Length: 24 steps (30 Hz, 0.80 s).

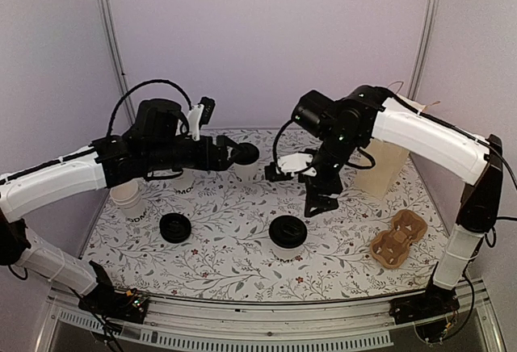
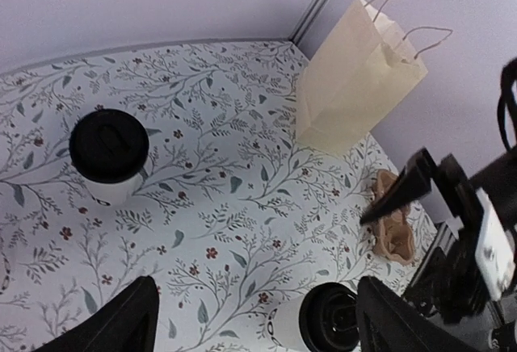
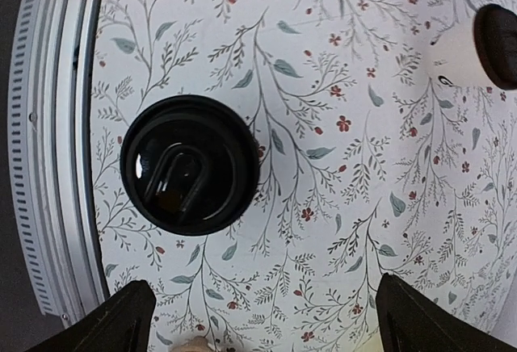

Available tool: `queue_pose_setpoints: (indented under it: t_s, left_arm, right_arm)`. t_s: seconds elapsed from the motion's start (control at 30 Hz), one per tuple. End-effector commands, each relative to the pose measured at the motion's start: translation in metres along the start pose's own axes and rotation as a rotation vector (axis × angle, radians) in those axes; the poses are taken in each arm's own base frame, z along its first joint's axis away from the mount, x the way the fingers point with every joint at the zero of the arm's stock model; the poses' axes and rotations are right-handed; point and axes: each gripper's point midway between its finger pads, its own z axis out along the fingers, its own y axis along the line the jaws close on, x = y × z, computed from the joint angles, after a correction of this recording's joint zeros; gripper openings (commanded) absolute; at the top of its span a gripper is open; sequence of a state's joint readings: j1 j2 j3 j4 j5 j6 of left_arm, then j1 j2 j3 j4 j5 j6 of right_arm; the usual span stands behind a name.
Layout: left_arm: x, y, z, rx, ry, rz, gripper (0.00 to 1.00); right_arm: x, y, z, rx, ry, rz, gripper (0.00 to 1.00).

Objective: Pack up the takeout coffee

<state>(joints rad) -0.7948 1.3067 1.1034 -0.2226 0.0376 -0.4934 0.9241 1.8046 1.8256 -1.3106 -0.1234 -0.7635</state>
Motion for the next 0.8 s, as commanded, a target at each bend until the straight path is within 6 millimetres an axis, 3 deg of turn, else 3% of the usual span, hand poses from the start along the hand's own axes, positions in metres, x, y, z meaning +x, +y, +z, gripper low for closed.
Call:
queue_pose_setpoints:
  t_s: [0.0,0.13,0.33,0.43,0.6,0.77]
  left_arm:
    - [0.072,-0.020,0.020,0.040,0.188,-0.172,0.85]
    - [0.110,-0.033,0.038,0.095,0.277,-0.248,0.82]
    - [0.143,-0.048,0.050,0.110,0.357,-0.276,0.81]
    - [0.156,-0.051,0.052,0.116,0.392,-0.286,0.81]
    - [0.162,-0.059,0.056,0.167,0.395,-0.301,0.80]
    - [0.162,-0.062,0.066,0.173,0.402,-0.291,0.79]
  right_arm:
    - [0.007,-0.028,-0.025,-0.045,-0.245,0.209,0.99]
    - [0.031,-0.035,0.000,-0.073,-0.332,0.341,0.94]
    - [0.041,0.009,0.033,-0.219,-0.447,0.443,0.90]
    - [0.038,0.018,0.040,-0.263,-0.497,0.476,0.89]
    - [0.036,0.017,0.039,-0.260,-0.518,0.456,0.88]
    - [0.029,0.019,0.040,-0.315,-0.536,0.459,0.81]
